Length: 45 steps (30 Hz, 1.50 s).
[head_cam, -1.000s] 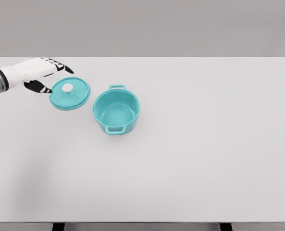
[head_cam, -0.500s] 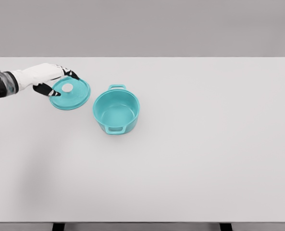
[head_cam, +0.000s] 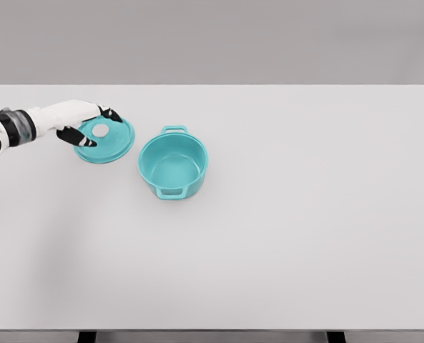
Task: Cover the pot with left arm
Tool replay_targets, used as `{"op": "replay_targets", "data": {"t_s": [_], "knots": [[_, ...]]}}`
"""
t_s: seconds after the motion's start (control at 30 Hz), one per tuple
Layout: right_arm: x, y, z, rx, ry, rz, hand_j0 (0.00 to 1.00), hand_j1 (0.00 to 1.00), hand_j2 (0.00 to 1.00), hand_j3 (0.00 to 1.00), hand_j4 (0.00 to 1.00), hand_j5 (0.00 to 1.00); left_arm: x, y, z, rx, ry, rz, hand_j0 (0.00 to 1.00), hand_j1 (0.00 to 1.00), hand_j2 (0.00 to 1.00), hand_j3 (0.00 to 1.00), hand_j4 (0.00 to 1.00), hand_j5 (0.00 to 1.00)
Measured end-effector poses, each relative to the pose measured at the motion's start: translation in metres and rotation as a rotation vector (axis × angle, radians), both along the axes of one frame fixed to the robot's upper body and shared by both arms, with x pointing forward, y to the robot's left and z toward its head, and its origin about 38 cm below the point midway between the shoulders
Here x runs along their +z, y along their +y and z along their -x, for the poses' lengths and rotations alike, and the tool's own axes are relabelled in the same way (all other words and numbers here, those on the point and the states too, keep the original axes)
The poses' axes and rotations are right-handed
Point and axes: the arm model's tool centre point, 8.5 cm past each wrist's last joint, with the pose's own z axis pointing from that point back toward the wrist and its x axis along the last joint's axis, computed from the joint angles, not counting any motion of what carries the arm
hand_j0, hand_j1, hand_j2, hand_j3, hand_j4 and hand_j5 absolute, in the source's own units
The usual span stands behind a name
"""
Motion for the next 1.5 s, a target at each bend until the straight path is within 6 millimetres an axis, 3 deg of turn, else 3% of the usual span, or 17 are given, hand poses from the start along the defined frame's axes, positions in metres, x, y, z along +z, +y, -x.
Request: {"op": "replay_targets", "data": {"t_s": [1.1,1.5], "knots": [[0.0,0.0,0.0,0.0,0.0,0.0,1.0,1.0,1.0,1.0,1.0,1.0,-0.009,-0.01,-0.01,0.006,0.044,0.0,0.7,0.7,0.7,0.7,0.7,0.7],[0.0,0.0,0.0,0.0,0.0,0.0,1.0,1.0,1.0,1.0,1.0,1.0,-0.013,-0.006,-0.009,0.017,0.057,-0.003,0.7,0.7,0.7,0.7,0.7,0.7]]}}
